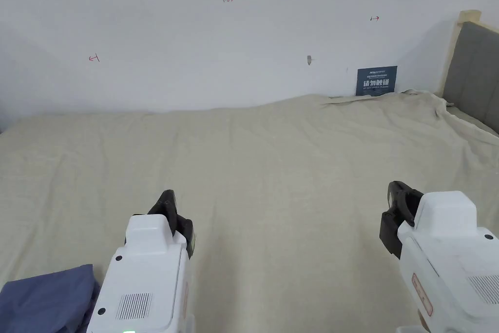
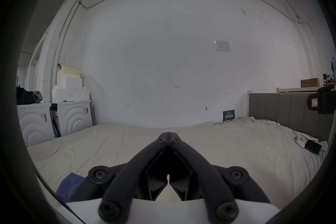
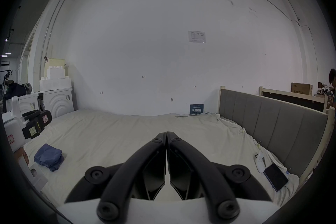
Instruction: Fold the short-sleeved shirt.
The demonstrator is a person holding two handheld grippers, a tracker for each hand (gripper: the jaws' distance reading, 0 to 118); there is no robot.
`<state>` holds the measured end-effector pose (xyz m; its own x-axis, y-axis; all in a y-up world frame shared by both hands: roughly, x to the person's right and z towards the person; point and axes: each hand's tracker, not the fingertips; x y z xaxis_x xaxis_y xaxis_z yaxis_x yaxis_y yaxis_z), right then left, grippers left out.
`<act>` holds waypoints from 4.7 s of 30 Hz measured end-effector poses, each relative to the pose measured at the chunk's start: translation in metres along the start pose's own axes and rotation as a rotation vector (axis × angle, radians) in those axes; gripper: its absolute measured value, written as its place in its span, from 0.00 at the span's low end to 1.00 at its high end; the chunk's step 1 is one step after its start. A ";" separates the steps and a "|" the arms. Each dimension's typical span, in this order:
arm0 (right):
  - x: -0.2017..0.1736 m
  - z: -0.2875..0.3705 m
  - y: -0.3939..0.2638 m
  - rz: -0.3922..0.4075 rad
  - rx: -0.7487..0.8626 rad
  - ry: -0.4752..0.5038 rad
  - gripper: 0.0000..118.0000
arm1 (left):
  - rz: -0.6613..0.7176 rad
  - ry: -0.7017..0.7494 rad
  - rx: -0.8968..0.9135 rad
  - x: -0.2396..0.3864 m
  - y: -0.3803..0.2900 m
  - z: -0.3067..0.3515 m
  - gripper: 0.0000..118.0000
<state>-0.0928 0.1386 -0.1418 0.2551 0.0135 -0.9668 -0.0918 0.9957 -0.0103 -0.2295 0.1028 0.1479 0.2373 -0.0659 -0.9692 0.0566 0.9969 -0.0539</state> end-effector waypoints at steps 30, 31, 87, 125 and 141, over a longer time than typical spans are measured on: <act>0.000 0.002 0.002 0.012 0.009 -0.015 0.00 | -0.007 0.015 0.003 -0.007 -0.002 0.002 0.00; 0.001 0.002 0.002 0.012 0.011 -0.015 0.00 | -0.007 0.015 0.002 -0.007 -0.002 0.002 0.00; -0.001 0.002 0.007 0.002 0.028 -0.024 0.97 | -0.016 0.039 -0.002 -0.021 0.002 -0.002 1.00; -0.003 0.002 0.008 0.003 0.034 -0.032 0.97 | -0.031 0.033 0.004 -0.020 0.000 -0.003 1.00; -0.005 -0.014 0.021 -0.160 -0.229 -0.188 0.97 | -0.035 0.023 -0.003 -0.024 0.001 -0.001 1.00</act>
<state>-0.1098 0.1583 -0.1414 0.4549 -0.1033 -0.8845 -0.2446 0.9406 -0.2356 -0.2363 0.1052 0.1709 0.2129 -0.1000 -0.9719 0.0614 0.9941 -0.0889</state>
